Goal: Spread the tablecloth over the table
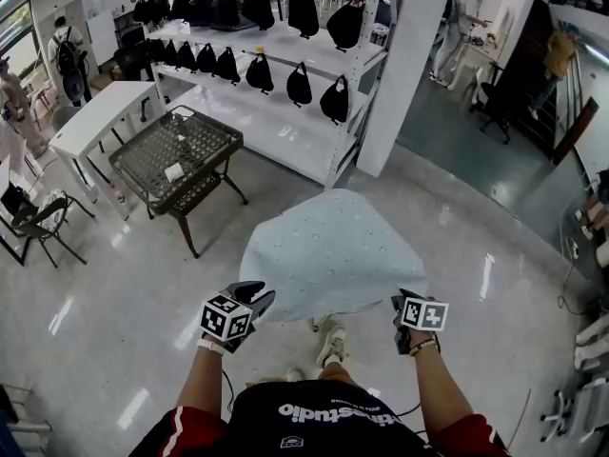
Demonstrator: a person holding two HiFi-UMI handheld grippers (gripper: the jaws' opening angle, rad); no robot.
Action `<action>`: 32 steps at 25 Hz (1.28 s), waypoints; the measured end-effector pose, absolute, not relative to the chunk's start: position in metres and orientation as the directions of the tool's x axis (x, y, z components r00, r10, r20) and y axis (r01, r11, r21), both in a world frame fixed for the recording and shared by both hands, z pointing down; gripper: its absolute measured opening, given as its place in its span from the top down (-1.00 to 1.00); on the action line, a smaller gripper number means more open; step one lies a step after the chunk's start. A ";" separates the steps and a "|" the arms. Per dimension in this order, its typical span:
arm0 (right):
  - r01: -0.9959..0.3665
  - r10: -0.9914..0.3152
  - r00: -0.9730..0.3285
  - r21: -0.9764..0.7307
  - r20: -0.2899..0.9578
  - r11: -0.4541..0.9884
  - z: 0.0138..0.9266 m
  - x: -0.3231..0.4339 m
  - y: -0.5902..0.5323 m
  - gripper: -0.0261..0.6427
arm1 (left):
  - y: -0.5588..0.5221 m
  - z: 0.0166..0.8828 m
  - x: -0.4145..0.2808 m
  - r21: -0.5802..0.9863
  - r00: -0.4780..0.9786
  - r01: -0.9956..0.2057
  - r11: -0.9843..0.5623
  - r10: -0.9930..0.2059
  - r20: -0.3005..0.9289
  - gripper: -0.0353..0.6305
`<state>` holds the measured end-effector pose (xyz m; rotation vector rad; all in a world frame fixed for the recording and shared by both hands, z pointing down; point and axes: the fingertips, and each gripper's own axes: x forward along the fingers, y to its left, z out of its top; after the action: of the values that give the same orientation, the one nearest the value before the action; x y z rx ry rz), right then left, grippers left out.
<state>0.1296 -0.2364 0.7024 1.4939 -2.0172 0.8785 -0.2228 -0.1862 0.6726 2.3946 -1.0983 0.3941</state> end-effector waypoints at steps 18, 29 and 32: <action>-0.930 -0.567 -0.261 -0.047 0.781 0.365 0.704 0.137 -0.188 0.54 | -0.232 0.644 -0.171 0.309 0.686 -0.726 -0.614 -0.618 0.384 0.51; -0.970 -0.651 -0.232 -0.123 0.722 0.210 0.663 0.193 -0.171 0.55 | -0.256 0.635 -0.137 0.347 0.717 -0.697 -0.628 -0.609 0.338 0.51; -0.974 -0.664 -0.220 -0.119 0.715 0.194 0.655 0.203 -0.170 0.55 | -0.259 0.635 -0.129 0.353 0.722 -0.692 -0.630 -0.604 0.336 0.51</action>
<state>0.2026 -0.1701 0.6545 1.5239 -1.9569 0.7826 -0.1294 -0.2595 0.6353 2.4655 -0.9906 0.2555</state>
